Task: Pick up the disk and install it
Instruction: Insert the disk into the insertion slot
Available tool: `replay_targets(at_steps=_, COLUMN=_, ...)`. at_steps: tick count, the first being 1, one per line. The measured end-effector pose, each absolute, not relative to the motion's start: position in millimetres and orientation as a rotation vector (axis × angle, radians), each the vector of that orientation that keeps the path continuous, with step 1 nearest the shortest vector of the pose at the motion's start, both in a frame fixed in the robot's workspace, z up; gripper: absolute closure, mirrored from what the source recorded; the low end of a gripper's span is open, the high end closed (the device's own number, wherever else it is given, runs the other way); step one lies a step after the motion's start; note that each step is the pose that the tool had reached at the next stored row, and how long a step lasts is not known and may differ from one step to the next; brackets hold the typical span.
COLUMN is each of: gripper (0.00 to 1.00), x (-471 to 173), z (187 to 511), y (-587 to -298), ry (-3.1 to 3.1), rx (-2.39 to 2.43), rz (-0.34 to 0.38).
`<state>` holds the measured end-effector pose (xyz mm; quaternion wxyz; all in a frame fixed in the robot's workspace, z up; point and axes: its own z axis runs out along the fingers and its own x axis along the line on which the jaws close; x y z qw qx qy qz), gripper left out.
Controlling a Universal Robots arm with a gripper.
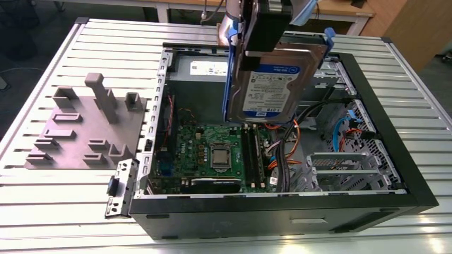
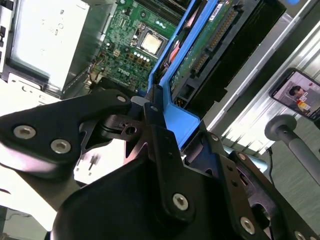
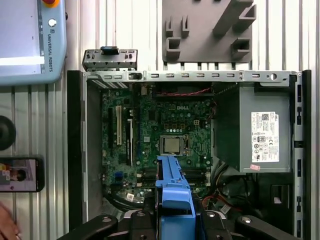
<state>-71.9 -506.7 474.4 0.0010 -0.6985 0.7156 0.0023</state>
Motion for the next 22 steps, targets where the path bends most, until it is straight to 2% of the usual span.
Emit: replay_targets(at_steps=22, gripper=0.64, x=-61.6, z=473.5, y=-508.7, ry=2.247, rx=-2.193, rz=0.007)
